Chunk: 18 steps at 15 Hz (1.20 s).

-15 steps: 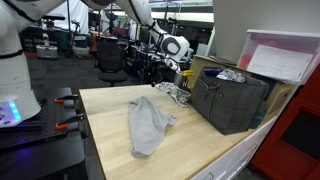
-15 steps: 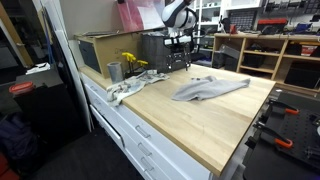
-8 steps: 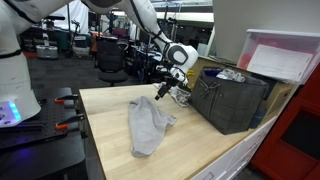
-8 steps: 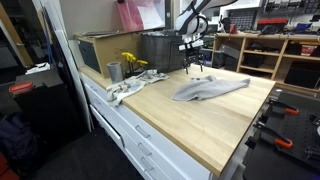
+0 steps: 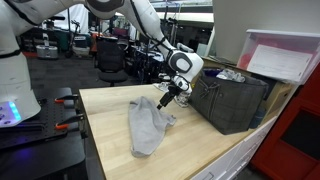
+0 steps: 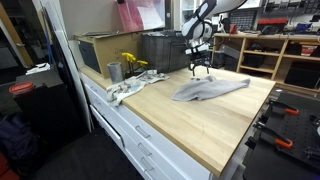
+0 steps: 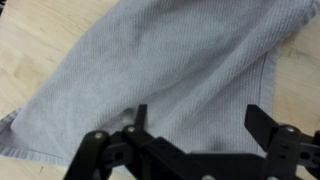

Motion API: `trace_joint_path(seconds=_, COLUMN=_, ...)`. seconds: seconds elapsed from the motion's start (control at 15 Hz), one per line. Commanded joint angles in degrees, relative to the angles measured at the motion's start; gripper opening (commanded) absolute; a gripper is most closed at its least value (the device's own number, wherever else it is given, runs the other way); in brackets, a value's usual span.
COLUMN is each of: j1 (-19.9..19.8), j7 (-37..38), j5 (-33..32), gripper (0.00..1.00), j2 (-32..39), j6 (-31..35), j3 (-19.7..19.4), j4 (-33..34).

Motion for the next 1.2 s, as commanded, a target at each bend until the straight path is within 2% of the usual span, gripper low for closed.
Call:
trace_joint_path(seconds=0.0, j1=-0.98, j7=4.27, j5=0.65, gripper=1.00, j2=3.22, j6=1.19, j3=0.20, j4=4.51)
trace_joint_path(seconds=0.27, j1=-1.35, j7=9.00, j5=0.92, gripper=1.00, j2=6.94, j6=3.74, j3=0.41, j4=8.55)
trace_joint_path(seconds=0.67, j1=-1.38, j7=16.93, j5=-0.43, gripper=1.00, j2=11.58, j6=11.33, j3=-0.39, j4=13.26)
trace_joint_path(seconds=0.73, j1=-1.47, j7=17.77, j5=-0.87, gripper=0.75, j2=12.14, j6=11.92, j3=-0.61, j4=13.36)
trace_joint_path(seconds=0.8, j1=-1.62, j7=18.38, j5=-1.14, gripper=0.74, j2=12.59, j6=12.35, j3=-0.69, j4=13.47)
trace_joint_path(seconds=1.13, j1=-2.30, j7=21.04, j5=-0.88, gripper=0.36, j2=12.43, j6=13.20, j3=-0.74, j4=12.07)
